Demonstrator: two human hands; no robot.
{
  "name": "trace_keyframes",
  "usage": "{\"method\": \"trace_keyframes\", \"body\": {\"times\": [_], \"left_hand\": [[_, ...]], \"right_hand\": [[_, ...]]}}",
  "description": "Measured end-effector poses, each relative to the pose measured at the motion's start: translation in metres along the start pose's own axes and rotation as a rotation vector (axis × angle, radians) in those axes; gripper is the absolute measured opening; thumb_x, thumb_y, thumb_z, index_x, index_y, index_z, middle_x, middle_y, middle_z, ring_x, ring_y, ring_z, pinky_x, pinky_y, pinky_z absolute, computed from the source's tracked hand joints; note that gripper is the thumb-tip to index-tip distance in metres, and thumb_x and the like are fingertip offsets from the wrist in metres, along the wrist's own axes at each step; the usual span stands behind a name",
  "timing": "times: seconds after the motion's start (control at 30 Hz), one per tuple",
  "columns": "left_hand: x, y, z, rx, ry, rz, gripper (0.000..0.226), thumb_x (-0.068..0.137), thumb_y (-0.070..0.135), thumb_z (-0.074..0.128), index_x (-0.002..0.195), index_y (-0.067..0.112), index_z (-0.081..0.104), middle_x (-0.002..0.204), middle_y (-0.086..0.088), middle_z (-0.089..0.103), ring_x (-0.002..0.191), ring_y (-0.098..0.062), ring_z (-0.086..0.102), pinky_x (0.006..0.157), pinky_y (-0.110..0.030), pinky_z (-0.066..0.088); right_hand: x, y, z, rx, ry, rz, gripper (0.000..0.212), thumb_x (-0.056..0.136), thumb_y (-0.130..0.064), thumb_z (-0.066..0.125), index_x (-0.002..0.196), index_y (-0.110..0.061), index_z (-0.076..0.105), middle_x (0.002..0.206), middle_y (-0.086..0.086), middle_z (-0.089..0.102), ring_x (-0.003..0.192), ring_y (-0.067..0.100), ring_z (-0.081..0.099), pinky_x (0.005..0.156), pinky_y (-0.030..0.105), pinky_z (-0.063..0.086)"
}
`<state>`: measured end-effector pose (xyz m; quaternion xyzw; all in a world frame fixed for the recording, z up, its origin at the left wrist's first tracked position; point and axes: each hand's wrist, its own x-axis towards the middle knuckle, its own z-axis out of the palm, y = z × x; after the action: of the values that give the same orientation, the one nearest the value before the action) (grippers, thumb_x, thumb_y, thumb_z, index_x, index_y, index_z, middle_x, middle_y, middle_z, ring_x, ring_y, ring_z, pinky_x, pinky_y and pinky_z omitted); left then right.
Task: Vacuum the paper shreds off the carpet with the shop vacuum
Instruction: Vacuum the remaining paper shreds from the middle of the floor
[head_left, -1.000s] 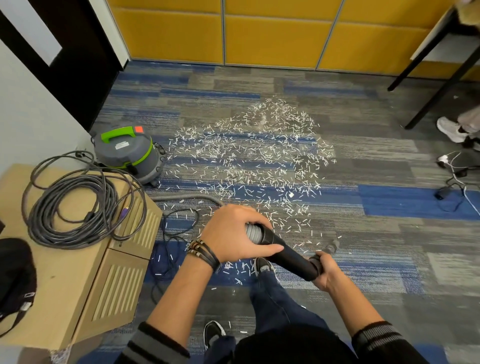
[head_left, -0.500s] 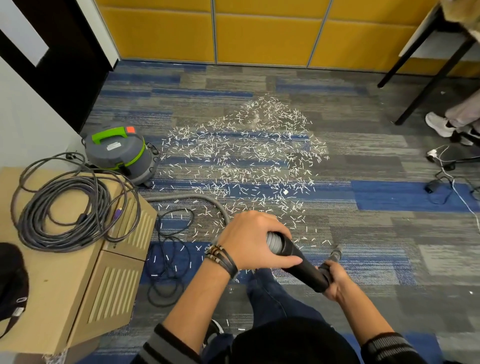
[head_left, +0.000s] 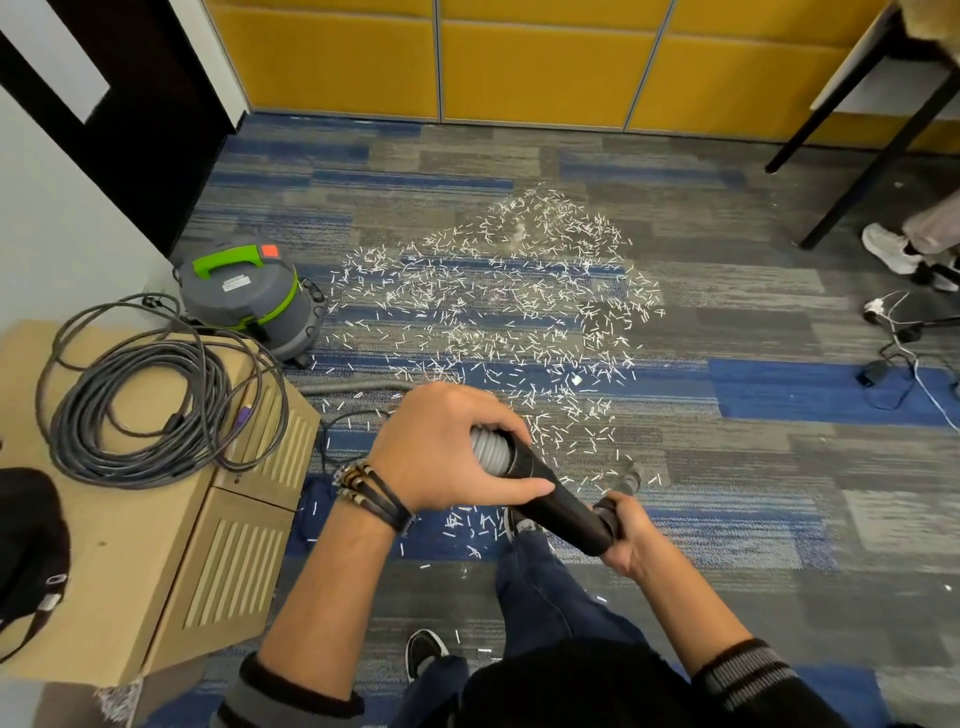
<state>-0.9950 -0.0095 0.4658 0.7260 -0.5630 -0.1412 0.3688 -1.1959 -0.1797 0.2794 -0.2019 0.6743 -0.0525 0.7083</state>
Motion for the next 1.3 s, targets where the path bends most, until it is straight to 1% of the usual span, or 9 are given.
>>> {"method": "trace_keyframes", "body": {"times": [0.2,0.37,0.57,0.7,0.83,0.93,1.0,1.17,1.3], "left_hand": [[-0.029,-0.002,0.011,0.004,-0.013,-0.013,0.034,0.069,0.061,0.087,0.087,0.033,0.080,0.079,0.019,0.071,0.073,-0.001,0.065,0.075,-0.030,0.057],[-0.064,-0.012,-0.006,0.044,0.100,-0.020,0.035,0.068,0.059,0.090,0.088,0.031,0.082,0.079,0.020,0.071,0.072,0.000,0.065,0.072,-0.026,0.057],[-0.093,-0.003,-0.004,0.055,0.045,0.004,0.035,0.067,0.059,0.089,0.087,0.032,0.080,0.080,0.020,0.070,0.071,0.000,0.063,0.071,-0.026,0.057],[-0.115,-0.001,0.017,0.025,0.008,-0.025,0.036,0.068,0.062,0.087,0.088,0.034,0.079,0.078,0.022,0.068,0.072,0.001,0.062,0.073,-0.027,0.058],[-0.131,0.000,0.032,-0.036,0.059,-0.065,0.038,0.072,0.065,0.082,0.090,0.033,0.080,0.077,0.024,0.064,0.073,0.002,0.062,0.075,-0.022,0.055],[-0.130,0.010,0.043,-0.012,0.033,-0.022,0.038,0.072,0.067,0.081,0.090,0.033,0.079,0.076,0.021,0.065,0.072,0.000,0.062,0.071,-0.025,0.056],[-0.129,0.014,0.050,0.000,0.000,-0.009,0.039,0.072,0.069,0.078,0.090,0.034,0.078,0.075,0.025,0.057,0.070,0.002,0.058,0.069,-0.025,0.056],[-0.129,-0.008,0.035,-0.011,0.038,-0.136,0.040,0.072,0.069,0.073,0.090,0.034,0.079,0.079,0.021,0.068,0.074,0.000,0.063,0.074,-0.031,0.059],[-0.136,-0.006,0.016,0.056,0.073,-0.098,0.040,0.071,0.070,0.076,0.090,0.035,0.079,0.079,0.019,0.067,0.074,-0.002,0.063,0.072,-0.028,0.057]], "right_hand": [[0.000,0.020,-0.012,-0.024,0.021,0.019,0.023,0.103,-0.028,0.039,0.086,-0.012,0.043,0.055,0.009,0.050,0.056,0.026,0.052,0.059,0.035,0.053],[-0.010,0.032,0.019,-0.073,-0.027,-0.028,0.030,0.105,-0.026,0.038,0.079,-0.011,0.041,0.039,0.006,0.048,0.032,0.017,0.051,0.036,0.023,0.048],[-0.010,0.060,0.017,-0.091,-0.024,-0.053,0.022,0.102,-0.030,0.042,0.089,-0.013,0.044,0.054,0.009,0.054,0.041,0.021,0.055,0.045,0.025,0.052],[-0.011,0.082,-0.020,-0.121,0.065,-0.041,0.028,0.103,-0.031,0.041,0.081,-0.014,0.043,0.058,0.008,0.048,0.044,0.021,0.049,0.044,0.025,0.049],[-0.016,0.084,-0.041,-0.139,0.084,-0.061,0.027,0.102,-0.025,0.043,0.078,-0.013,0.042,0.044,0.007,0.052,0.033,0.021,0.053,0.038,0.024,0.048],[-0.013,0.083,-0.051,-0.153,0.120,-0.101,0.024,0.102,-0.025,0.045,0.080,-0.013,0.044,0.044,0.007,0.054,0.033,0.019,0.053,0.036,0.024,0.048],[-0.014,0.084,-0.053,-0.166,0.145,-0.095,0.023,0.102,-0.025,0.044,0.083,-0.012,0.044,0.044,0.008,0.055,0.032,0.018,0.053,0.036,0.022,0.047],[-0.009,0.073,-0.017,-0.226,0.076,-0.066,0.031,0.104,-0.026,0.038,0.078,-0.009,0.042,0.044,0.009,0.054,0.030,0.018,0.053,0.030,0.020,0.041],[0.000,0.072,0.014,-0.214,-0.028,-0.058,0.025,0.103,-0.030,0.044,0.087,-0.011,0.045,0.051,0.008,0.055,0.036,0.020,0.055,0.036,0.024,0.047]]}}
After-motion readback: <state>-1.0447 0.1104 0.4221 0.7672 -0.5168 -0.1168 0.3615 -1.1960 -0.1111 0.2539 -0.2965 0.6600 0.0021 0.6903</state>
